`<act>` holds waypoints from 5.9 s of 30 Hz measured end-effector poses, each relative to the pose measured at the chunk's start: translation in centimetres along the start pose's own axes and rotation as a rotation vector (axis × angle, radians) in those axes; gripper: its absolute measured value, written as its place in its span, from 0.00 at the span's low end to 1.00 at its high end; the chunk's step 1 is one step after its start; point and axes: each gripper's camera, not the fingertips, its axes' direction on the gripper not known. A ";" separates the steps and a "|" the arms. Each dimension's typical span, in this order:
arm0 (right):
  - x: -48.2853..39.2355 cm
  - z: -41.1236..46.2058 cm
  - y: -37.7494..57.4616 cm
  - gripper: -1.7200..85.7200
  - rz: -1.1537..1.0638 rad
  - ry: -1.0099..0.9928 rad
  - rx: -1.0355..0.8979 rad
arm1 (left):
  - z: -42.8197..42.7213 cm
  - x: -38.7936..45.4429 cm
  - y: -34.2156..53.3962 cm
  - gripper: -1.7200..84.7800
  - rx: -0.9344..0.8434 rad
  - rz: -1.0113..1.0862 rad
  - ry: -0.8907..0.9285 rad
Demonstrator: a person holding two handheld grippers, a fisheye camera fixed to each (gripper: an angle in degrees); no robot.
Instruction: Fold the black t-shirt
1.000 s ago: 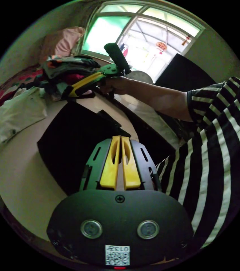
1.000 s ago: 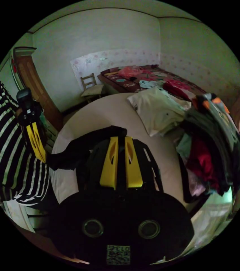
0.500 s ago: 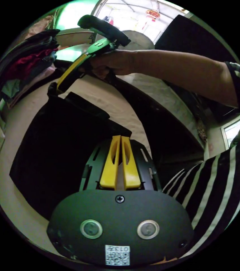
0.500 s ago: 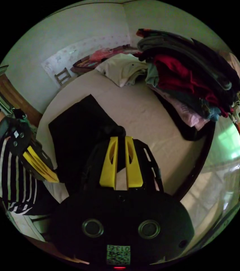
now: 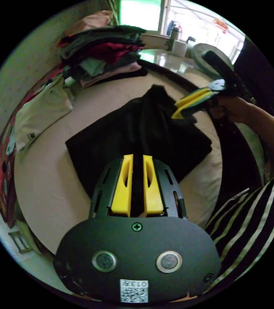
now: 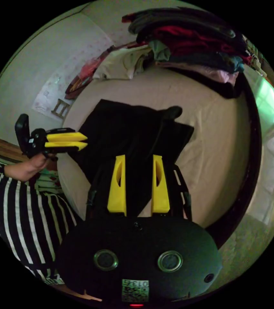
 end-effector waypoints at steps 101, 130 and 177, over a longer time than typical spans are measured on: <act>-72.1 -19.0 -26.8 0.06 -0.062 0.925 0.588 | -39.2 -66.7 24.7 0.03 0.561 -0.122 0.248; -76.1 4.3 -79.3 0.06 0.140 1.153 0.380 | -30.1 -115.9 0.1 0.03 0.464 0.181 0.376; -64.8 50.4 -128.7 0.02 0.443 1.004 0.076 | 0.4 -181.5 -47.4 0.02 0.201 0.586 0.303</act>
